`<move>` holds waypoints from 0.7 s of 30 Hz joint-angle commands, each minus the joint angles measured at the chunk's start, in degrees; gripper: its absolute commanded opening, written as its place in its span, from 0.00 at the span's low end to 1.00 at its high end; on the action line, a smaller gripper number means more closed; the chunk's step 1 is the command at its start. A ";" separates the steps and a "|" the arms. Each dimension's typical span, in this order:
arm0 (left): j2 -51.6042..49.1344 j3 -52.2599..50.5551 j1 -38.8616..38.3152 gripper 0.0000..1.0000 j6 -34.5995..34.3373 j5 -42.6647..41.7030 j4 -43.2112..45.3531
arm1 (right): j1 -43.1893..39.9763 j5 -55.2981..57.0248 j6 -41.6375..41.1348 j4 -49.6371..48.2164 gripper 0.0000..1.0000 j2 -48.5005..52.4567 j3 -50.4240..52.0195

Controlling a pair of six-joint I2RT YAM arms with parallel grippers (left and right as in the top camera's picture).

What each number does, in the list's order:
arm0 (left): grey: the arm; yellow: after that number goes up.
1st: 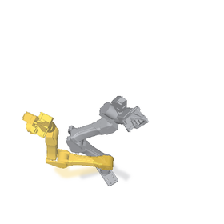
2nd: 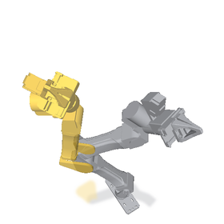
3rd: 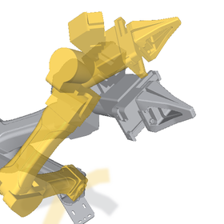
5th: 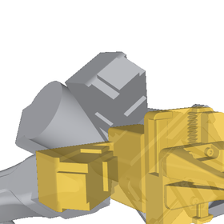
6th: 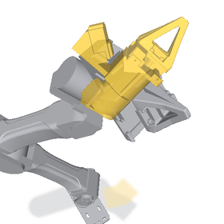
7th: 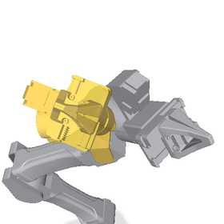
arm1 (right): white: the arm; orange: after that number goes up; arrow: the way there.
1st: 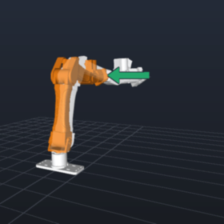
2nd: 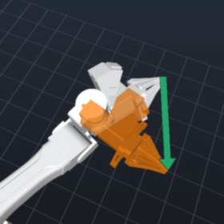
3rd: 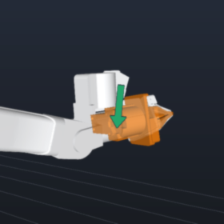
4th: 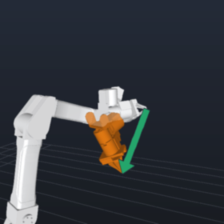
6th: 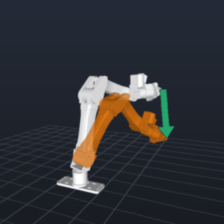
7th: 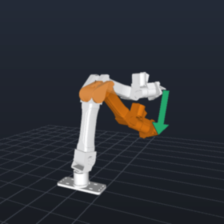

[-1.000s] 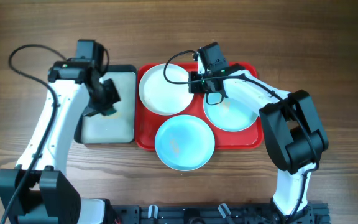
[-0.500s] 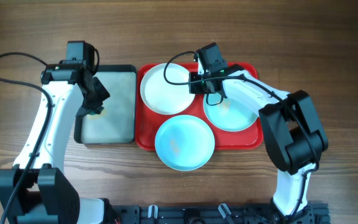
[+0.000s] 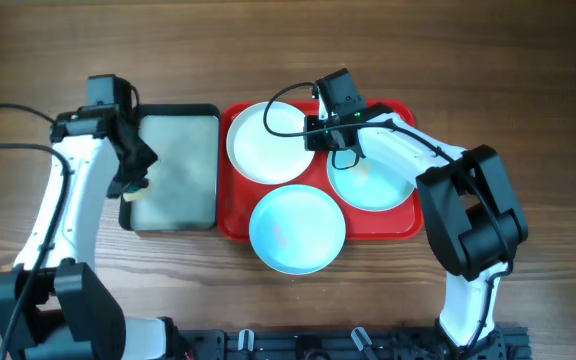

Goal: Clean dirty plates on tray and stack at the side
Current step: 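Move the sponge back over the black tray with the left gripper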

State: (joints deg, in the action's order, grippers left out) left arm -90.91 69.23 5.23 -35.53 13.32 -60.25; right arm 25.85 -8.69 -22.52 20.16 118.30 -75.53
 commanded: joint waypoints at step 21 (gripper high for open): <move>0.07 -0.68 0.31 0.04 8.33 -6.47 2.91 | 0.02 8.81 6.05 8.22 0.04 -5.09 -14.91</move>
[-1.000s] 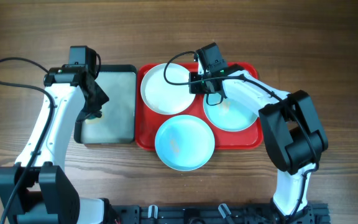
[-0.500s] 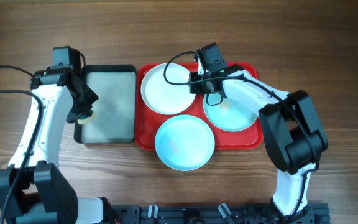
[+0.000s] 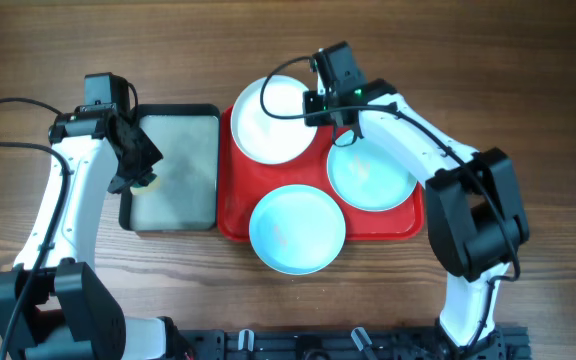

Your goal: Clean dirty plates on tray and stack at the side

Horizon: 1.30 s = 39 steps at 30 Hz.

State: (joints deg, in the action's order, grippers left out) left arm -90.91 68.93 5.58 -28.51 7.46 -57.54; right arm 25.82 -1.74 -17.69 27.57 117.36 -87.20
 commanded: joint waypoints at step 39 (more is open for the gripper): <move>0.07 -0.37 -0.07 0.04 1.31 -0.61 -0.76 | 24.26 28.09 43.36 -32.13 0.04 -1.09 -5.46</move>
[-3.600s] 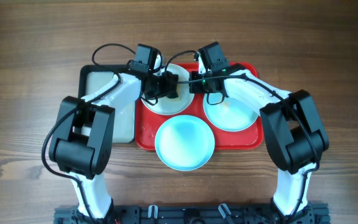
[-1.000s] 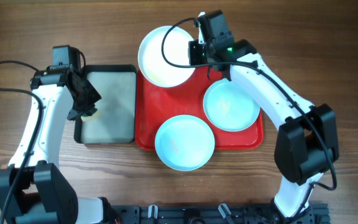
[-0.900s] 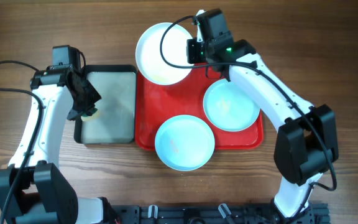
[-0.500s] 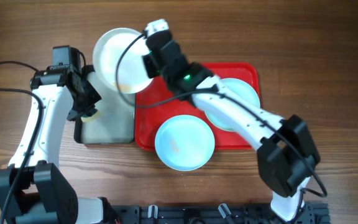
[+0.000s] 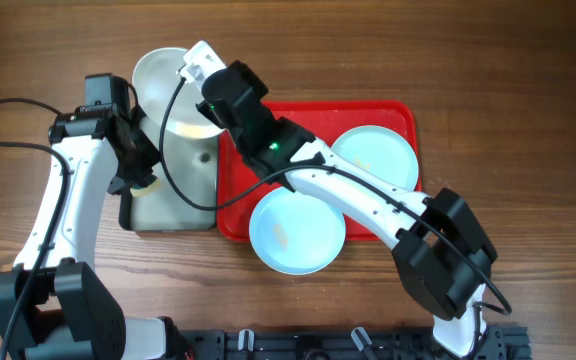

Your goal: Clean dirty plates on tray and stack at the side

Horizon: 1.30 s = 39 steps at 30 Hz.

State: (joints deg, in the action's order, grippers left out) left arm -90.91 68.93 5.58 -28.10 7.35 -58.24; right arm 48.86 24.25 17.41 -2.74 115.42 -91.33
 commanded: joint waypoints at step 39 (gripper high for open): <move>0.04 -0.37 -0.07 0.04 0.70 -0.48 -0.28 | 4.31 7.56 24.24 -16.55 0.04 0.87 -1.33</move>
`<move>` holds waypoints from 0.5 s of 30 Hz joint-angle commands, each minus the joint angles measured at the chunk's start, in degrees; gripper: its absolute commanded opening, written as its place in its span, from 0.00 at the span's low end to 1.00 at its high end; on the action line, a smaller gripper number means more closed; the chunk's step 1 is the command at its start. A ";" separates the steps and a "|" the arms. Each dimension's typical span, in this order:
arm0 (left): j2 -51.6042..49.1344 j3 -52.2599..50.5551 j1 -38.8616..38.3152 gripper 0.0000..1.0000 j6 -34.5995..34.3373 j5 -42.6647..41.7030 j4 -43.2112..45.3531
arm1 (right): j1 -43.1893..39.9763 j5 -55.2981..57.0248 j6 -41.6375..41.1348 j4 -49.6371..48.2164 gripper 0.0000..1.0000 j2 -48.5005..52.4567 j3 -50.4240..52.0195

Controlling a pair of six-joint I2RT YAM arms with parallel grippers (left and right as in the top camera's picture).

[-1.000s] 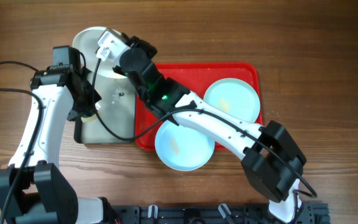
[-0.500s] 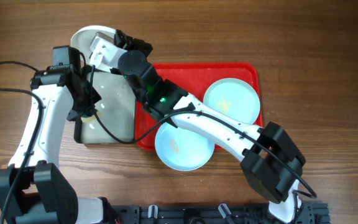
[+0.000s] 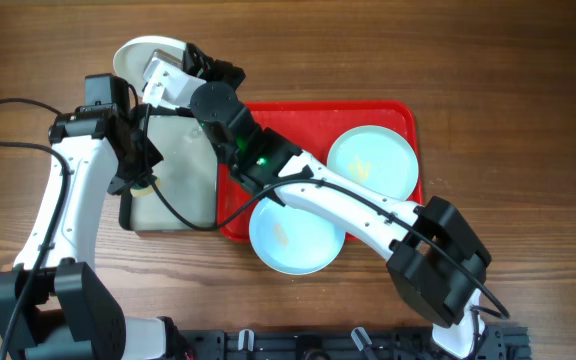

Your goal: Clean dirty plates on tray and stack at the side

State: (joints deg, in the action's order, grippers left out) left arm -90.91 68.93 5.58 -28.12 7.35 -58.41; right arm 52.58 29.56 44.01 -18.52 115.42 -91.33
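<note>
My right gripper (image 3: pixel 165 74) is shut on the rim of a white plate (image 3: pixel 143 53). It holds the plate tilted above the far left corner of the grey tray (image 3: pixel 183 175). My left gripper (image 3: pixel 136 178) hangs over the grey tray's left edge, shut on a small yellowish sponge (image 3: pixel 141 186). The red tray (image 3: pixel 298 120) carries a pale green plate (image 3: pixel 373 168) at its right. A light blue plate (image 3: pixel 296 230) with a small smear lies at the tray's front, overhanging the front rim.
The right arm (image 3: pixel 318 195) stretches diagonally across the red tray and over the grey tray's far right corner. A black cable (image 3: pixel 3 115) loops at the left of the table. Bare wooden table (image 3: pixel 528 120) lies to the right of the red tray.
The right gripper has carried the white plate further left and back, from over the grey tray's far end to beyond its far left corner. The left arm has not moved.
The right gripper first sat at the rim of the white plate lying at the far left of the red tray. Then the plate stood slightly shifted back. Later it was held over the grey tray, and now over that tray's far left corner. The left gripper stayed in place.
</note>
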 commanded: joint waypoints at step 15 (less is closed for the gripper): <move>0.04 -0.37 -0.07 0.04 0.72 -0.50 -0.15 | -0.92 0.59 -34.14 12.00 0.04 0.87 -1.29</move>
State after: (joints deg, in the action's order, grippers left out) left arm -90.91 68.93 5.58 -28.10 7.35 -58.48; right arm 52.58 31.75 25.89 -11.31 115.50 -91.48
